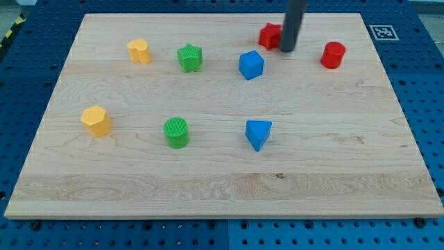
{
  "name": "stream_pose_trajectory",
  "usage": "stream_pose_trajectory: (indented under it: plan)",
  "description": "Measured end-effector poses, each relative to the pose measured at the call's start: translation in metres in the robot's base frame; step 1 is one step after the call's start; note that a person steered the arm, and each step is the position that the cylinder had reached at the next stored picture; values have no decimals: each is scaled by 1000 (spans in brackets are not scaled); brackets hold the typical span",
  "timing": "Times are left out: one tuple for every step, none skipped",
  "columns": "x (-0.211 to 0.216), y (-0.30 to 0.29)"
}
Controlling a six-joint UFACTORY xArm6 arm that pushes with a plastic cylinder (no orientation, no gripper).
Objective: Move the red star to the top of the green star
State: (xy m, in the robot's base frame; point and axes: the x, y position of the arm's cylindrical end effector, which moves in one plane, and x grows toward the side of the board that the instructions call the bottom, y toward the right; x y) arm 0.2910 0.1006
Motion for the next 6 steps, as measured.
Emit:
stream_pose_trajectory:
  plan:
    - [-2, -84]
    - [-2, -90]
    - [-1, -21]
    - [4, 45]
    - [-33, 52]
    - [-45, -12]
